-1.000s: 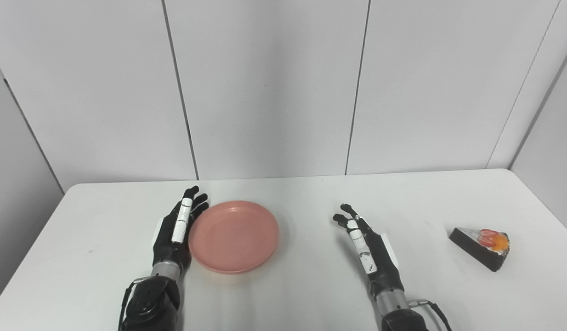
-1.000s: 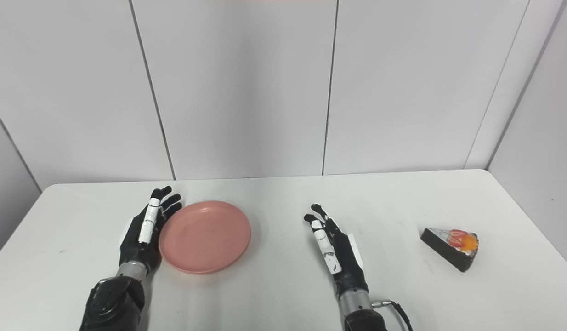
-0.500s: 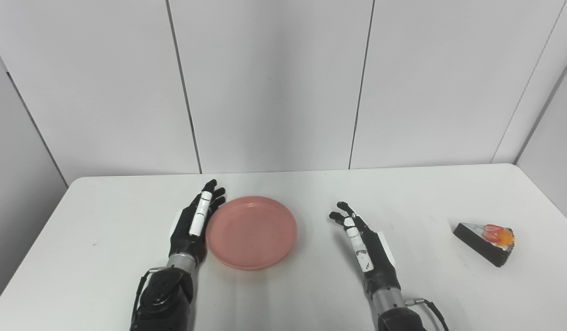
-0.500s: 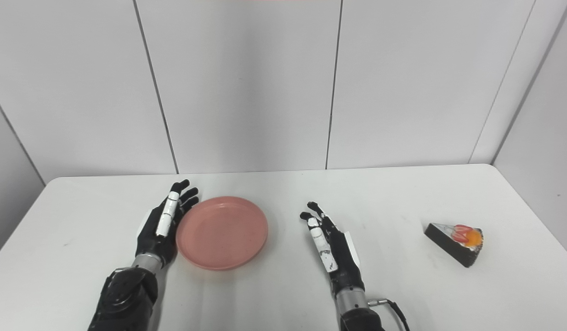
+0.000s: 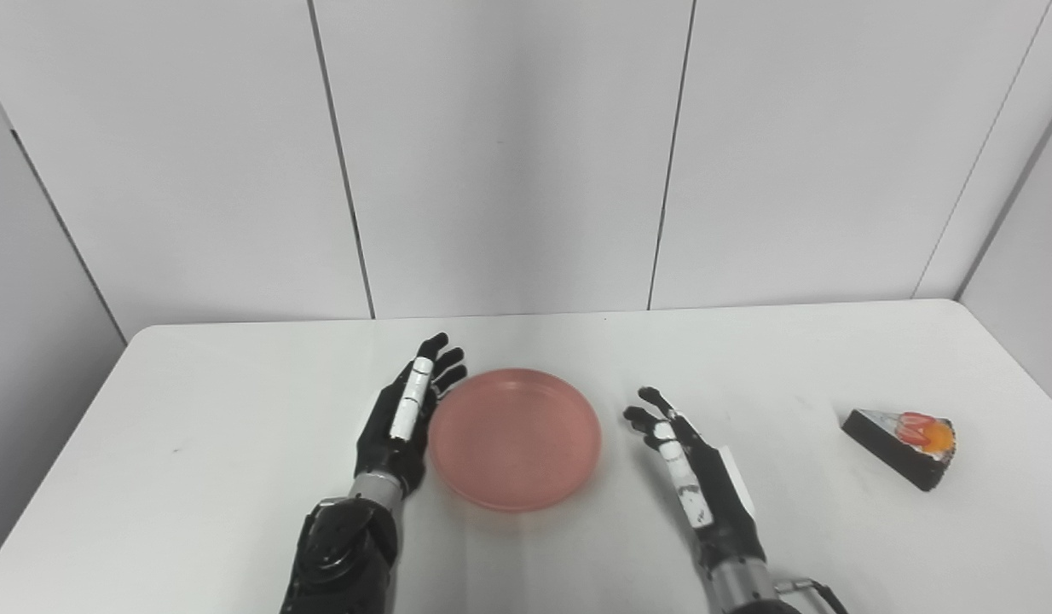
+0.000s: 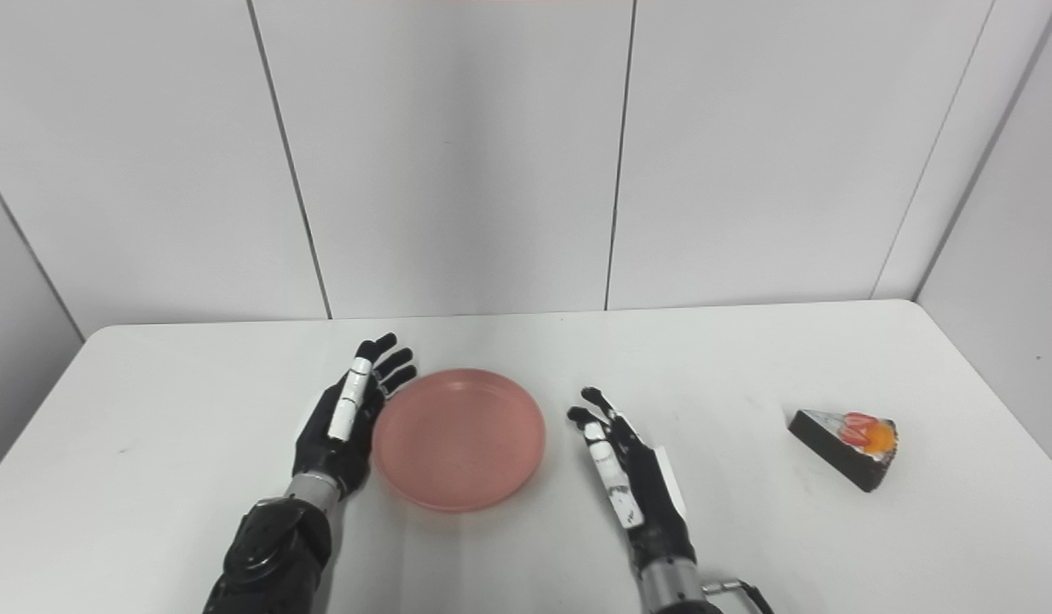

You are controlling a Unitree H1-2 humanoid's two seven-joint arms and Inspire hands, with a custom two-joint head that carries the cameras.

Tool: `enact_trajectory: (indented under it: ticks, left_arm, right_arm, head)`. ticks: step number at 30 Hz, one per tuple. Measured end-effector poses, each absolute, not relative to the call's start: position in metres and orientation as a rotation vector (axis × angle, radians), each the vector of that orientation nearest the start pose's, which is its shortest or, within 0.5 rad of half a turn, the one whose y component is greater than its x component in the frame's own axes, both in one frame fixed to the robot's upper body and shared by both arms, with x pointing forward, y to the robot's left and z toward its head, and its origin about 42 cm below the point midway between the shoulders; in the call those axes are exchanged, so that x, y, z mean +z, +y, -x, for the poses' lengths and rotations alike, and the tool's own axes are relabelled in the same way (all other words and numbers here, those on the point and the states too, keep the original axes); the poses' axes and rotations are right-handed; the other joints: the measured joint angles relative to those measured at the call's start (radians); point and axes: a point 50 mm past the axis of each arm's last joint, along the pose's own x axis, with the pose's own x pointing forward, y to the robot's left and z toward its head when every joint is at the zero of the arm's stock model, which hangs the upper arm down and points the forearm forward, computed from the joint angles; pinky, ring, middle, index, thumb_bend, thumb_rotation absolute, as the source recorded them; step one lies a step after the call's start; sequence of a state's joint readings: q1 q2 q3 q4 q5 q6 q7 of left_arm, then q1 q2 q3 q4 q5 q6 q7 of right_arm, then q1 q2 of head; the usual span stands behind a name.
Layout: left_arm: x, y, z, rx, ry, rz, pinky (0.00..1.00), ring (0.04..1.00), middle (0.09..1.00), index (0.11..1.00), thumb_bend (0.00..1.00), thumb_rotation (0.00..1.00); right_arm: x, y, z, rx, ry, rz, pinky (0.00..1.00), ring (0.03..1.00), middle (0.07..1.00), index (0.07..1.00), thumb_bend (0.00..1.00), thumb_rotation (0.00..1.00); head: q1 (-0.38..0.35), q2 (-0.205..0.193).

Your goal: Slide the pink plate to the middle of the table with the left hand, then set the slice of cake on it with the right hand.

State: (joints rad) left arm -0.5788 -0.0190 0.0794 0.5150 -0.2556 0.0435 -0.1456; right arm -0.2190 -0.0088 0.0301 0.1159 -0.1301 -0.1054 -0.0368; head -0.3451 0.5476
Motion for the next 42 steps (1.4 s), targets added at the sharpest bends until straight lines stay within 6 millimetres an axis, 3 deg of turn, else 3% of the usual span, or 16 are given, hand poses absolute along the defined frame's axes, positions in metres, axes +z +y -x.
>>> enact_trajectory:
  ticks: [4,8,11,16,19,27,29,34,42]
  left_arm:
    - [0.158,0.159,-0.459,-0.245,-0.015,0.29,0.84,0.875,0.874,0.871,0.76,0.76]
    - [0.157,0.159,-0.462,-0.243,-0.018,0.291,0.82,0.865,0.865,0.871,0.77,0.78]
    - [0.156,0.159,-0.464,-0.245,-0.027,0.288,0.81,0.861,0.86,0.867,0.77,0.79]
    - [0.156,0.161,-0.467,-0.239,-0.028,0.295,0.83,0.866,0.864,0.875,0.76,0.78]
    - [0.155,0.162,-0.469,-0.237,-0.031,0.299,0.84,0.868,0.866,0.882,0.77,0.78]
    - [0.154,0.161,-0.469,-0.245,-0.044,0.297,0.85,0.871,0.863,0.878,0.77,0.79]
    - [0.155,0.161,-0.469,-0.245,-0.046,0.297,0.85,0.871,0.863,0.875,0.76,0.79]
    - [0.155,0.162,-0.469,-0.242,-0.046,0.3,0.84,0.875,0.865,0.864,0.76,0.8]
    - [0.154,0.163,-0.468,-0.237,-0.05,0.302,0.84,0.873,0.86,0.865,0.77,0.79]
  right_arm:
    - [0.154,-0.207,-0.339,0.008,-0.25,0.195,0.8,0.822,0.811,0.875,0.77,1.0]
    - [0.188,-0.228,-0.332,-0.028,-0.363,0.408,0.82,0.818,0.818,0.861,0.75,1.0]
    - [0.209,-0.245,-0.326,-0.069,-0.431,0.556,0.75,0.812,0.843,0.869,0.75,1.0]
    - [0.222,-0.28,-0.317,-0.135,-0.456,0.776,0.78,0.851,0.874,0.87,0.77,1.0]
    - [0.234,-0.296,-0.315,-0.17,-0.482,0.884,0.73,0.828,0.859,0.853,0.78,1.0]
    - [0.27,-0.333,-0.342,-0.27,-0.525,1.186,0.69,0.779,0.811,0.814,0.78,0.96]
    - [0.275,-0.339,-0.347,-0.288,-0.519,1.252,0.69,0.764,0.79,0.791,0.76,0.91]
    - [0.271,-0.36,-0.358,-0.317,-0.434,1.39,0.63,0.689,0.716,0.732,0.81,0.92]
    - [0.256,-0.383,-0.377,-0.282,-0.282,1.495,0.63,0.682,0.707,0.715,0.84,0.95]
  head:
    - [-0.009,-0.011]
    - [-0.009,-0.017]
    - [-0.014,-0.025]
    - [-0.026,-0.037]
    - [-0.031,-0.043]
    - [-0.025,-0.054]
    - [-0.021,-0.052]
    - [-0.018,-0.057]
    - [-0.005,-0.052]
